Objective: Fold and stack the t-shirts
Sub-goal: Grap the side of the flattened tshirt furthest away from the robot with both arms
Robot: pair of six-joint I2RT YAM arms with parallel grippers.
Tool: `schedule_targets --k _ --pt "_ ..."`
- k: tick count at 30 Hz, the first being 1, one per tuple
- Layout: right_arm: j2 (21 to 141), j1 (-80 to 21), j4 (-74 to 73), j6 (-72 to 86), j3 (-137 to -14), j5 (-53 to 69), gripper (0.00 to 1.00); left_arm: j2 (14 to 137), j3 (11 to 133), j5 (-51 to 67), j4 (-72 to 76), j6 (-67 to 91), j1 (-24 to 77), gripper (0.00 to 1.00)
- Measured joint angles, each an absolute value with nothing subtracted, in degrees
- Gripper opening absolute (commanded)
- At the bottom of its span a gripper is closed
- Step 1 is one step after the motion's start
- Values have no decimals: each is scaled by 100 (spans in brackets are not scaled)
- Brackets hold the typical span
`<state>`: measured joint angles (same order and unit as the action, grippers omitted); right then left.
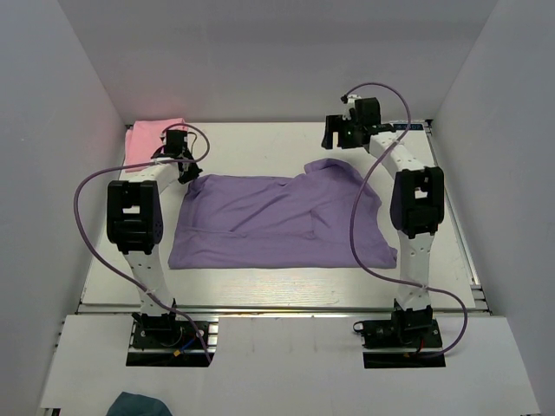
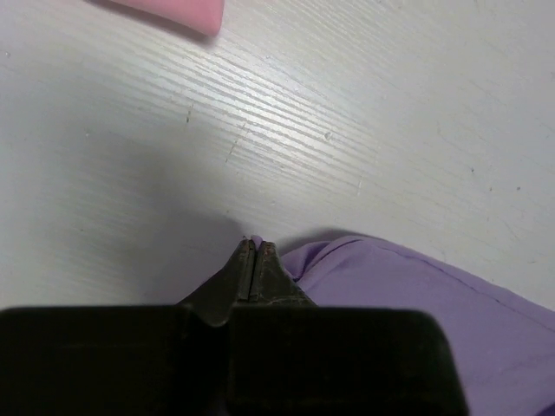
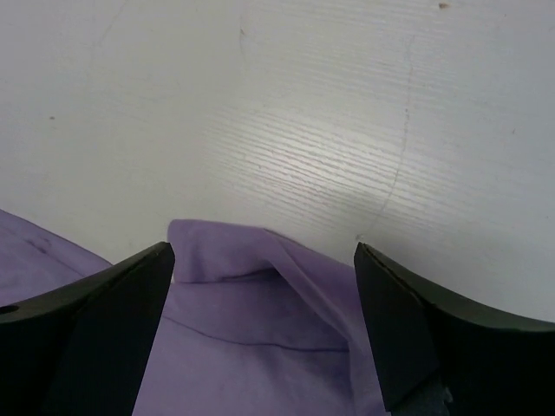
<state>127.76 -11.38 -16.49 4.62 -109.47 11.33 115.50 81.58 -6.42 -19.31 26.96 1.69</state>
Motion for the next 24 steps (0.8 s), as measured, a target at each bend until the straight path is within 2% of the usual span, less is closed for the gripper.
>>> schedule_targets --k 8,11,12,13,14,15,19,22,24 --pt "13255 -1140 -1909 191 -11080 897 90 11550 8158 -644 -1903 2692 167 0" --pt "13472 -1140 -1957 137 -11091 873 79 11550 8158 -644 -1911 2670 167 0" --pt "13535 -1140 -1955 123 -11091 869 69 11550 8158 -644 -1922 2657 167 0" --pt "13594 -1140 -1953 102 -11091 864 66 11550 8158 -644 -1925 2650 167 0" --pt "13640 -1142 -1953 110 -11091 860 48 11550 8158 -646 -1925 2639 167 0" --pt "13677 -1142 -1955 67 -11091 854 37 11550 8160 -650 -1925 2637 167 0" --pt "13723 -1140 -1957 86 -11150 823 9 11550 8197 -663 -1942 2609 156 0" --pt "13723 -1140 -1911 99 -11161 832 8 11550 8239 -666 -1949 2567 152 0" --pt "13710 -1140 -1785 71 -11111 893 0 11550 8261 -663 -1949 2545 145 0"
